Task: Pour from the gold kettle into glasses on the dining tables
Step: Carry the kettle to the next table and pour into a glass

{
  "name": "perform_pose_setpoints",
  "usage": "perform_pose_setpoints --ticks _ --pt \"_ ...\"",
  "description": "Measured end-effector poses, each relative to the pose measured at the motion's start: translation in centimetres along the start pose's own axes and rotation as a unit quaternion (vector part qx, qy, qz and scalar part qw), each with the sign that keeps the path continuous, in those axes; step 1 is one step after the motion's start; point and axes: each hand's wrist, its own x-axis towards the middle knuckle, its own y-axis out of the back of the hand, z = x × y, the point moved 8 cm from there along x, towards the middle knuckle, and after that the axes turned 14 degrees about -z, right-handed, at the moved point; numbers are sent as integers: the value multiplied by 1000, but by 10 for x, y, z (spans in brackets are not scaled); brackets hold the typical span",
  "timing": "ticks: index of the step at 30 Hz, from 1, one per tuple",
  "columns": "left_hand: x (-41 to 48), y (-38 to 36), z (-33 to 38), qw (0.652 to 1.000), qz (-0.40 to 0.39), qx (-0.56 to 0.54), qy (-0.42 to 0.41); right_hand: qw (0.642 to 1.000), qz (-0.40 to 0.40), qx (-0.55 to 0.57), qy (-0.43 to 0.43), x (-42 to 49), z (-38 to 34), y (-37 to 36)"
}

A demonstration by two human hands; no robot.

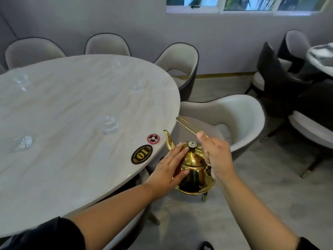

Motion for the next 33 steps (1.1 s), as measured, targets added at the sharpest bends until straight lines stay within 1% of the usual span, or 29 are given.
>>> perform_pose_setpoints --ticks 6,13,18,22,25,27,33 --pt "50 -26 31 1000 12 5 -9 1000 -1 -4 -14 8 -9 66" --pt "132 -46 64 994 107 -5 -2 999 -49 -25 1 51 -29 143" --pt "187 -47 77 992 125 -11 20 998 -68 -18 0 92 -35 188" --pt "230 -41 72 993 111 -5 44 997 -82 -8 -9 129 -36 213" --pt "260 -35 61 991 127 -1 41 996 -89 9 -8 159 -33 227" --pt "280 -31 52 988 143 -21 48 995 -95 14 -1 180 -30 234" --pt "338 -10 35 981 174 -41 73 991 -133 -15 0 250 -33 250"
